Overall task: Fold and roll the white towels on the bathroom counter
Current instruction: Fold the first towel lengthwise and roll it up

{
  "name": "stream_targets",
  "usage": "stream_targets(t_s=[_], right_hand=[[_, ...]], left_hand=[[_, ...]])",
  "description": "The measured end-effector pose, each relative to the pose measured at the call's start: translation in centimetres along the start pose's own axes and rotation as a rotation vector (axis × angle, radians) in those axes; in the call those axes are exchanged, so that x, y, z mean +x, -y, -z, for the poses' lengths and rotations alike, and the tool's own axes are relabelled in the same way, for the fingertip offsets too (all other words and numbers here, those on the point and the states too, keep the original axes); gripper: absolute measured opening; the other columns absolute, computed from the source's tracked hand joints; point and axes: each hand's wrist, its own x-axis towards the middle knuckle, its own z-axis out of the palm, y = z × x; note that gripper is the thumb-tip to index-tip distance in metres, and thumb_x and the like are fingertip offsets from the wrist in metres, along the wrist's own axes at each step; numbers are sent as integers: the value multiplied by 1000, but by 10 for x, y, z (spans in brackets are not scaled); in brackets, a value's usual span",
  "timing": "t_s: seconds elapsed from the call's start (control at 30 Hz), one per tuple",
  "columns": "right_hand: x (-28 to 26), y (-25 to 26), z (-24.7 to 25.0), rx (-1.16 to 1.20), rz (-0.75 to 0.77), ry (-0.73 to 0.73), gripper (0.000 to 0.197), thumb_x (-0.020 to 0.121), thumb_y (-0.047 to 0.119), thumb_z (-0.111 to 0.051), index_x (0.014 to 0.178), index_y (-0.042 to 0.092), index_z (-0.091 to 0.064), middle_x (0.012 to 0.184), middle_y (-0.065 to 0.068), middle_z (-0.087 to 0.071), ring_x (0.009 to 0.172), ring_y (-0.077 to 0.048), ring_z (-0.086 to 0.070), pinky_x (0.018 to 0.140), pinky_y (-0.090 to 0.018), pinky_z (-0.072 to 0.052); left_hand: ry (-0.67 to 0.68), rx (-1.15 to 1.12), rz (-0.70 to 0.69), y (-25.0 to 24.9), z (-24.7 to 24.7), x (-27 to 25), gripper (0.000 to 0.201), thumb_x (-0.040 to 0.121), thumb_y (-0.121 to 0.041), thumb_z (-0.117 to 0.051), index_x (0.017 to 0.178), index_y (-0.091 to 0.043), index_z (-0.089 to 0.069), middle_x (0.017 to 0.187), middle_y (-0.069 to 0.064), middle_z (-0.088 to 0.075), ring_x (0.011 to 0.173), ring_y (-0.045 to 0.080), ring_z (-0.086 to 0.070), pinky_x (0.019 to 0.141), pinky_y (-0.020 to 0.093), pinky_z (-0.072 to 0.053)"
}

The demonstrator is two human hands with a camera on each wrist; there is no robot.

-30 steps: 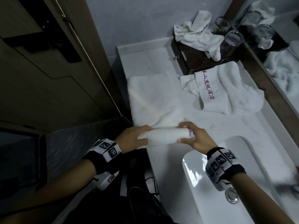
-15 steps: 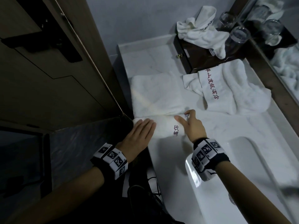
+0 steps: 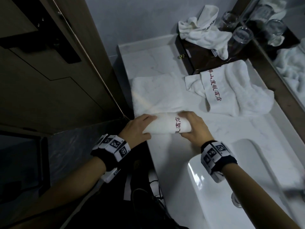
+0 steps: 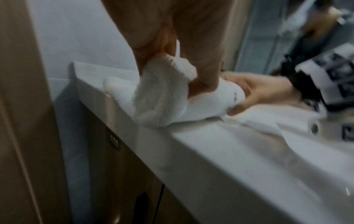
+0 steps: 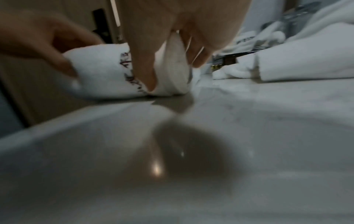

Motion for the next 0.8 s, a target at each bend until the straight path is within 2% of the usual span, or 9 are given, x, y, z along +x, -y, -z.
stream_targets(t_s=[0.1, 0.17, 0.27, 0.33, 0.43, 0.53, 0.63, 0.73, 0.8], right_hand=[[4, -3, 16, 237, -133, 107, 55, 62, 8, -82, 108, 29, -61, 105, 9, -66, 97, 2, -58, 77, -1, -36], [5, -3, 22, 320, -238, 205, 48, 62, 18, -84, 96, 40, -58, 95, 19, -65, 86, 15, -56, 69, 4, -36], [9, -4, 20, 363, -315, 192, 30, 67, 23, -82, 79, 37, -58, 68, 23, -64, 65, 11, -56, 57, 2, -37], [12, -3, 13, 390, -345, 134, 26, 71, 26, -79, 64, 36, -55, 51, 24, -57, 52, 11, -51, 52, -1, -36], [18, -3, 6, 404, -468, 96, 31, 70, 41, -76, 65, 25, -51, 60, 13, -47, 60, -1, -47, 58, -16, -37], [26, -5, 5, 430, -554, 103, 45, 69, 50, -73, 75, 9, -58, 69, 0, -57, 67, -16, -52, 64, -26, -38], [32, 0, 5, 436, -616, 42, 50, 71, 57, -68, 59, 14, -46, 57, 0, -51, 56, -17, -48, 59, -26, -35], [40, 10, 1, 446, -677, -24, 54, 74, 59, -63, 60, 11, -43, 57, -5, -48, 56, -21, -44, 60, -28, -37], [45, 15, 0, 401, -699, -31, 57, 77, 61, -59, 62, 8, -45, 61, -10, -51, 58, -24, -47, 66, -32, -41]], left_hand=[[-14, -108, 88, 6, 10, 3, 61, 76, -18, -70, 133, -20, -47, 131, 1, -54, 119, 20, -51, 93, 14, -31], [42, -217, 149, 12, 17, 3, 59, 74, -27, -69, 130, -24, -51, 123, -1, -58, 114, 20, -54, 89, 13, -35], [82, -235, 110, 14, 20, 0, 65, 70, -31, -54, 133, -21, -45, 129, 5, -52, 117, 15, -44, 98, 20, -31], [-75, -65, -11, 11, 17, -3, 61, 74, -18, -53, 134, -13, -45, 131, 8, -49, 119, 18, -39, 104, 24, -25], [-292, 246, -189, 6, 14, -5, 54, 71, 7, -57, 124, -2, -54, 125, 15, -58, 117, 29, -53, 106, 46, -35], [-401, 485, -288, 1, 7, -4, 51, 66, 11, -58, 116, 4, -59, 118, 19, -63, 110, 33, -61, 97, 62, -38], [-357, 629, -215, -5, -4, -8, 55, 68, -1, -62, 122, 3, -55, 126, 19, -59, 118, 32, -55, 96, 66, -38], [-260, 693, -47, -10, -9, 0, 73, 64, -8, -73, 131, 2, -46, 137, 17, -50, 129, 32, -45, 97, 68, -35], [-247, 744, 22, -13, -8, 12, 72, 65, -10, -74, 131, -1, -47, 136, 14, -52, 129, 28, -46, 97, 67, -36]])
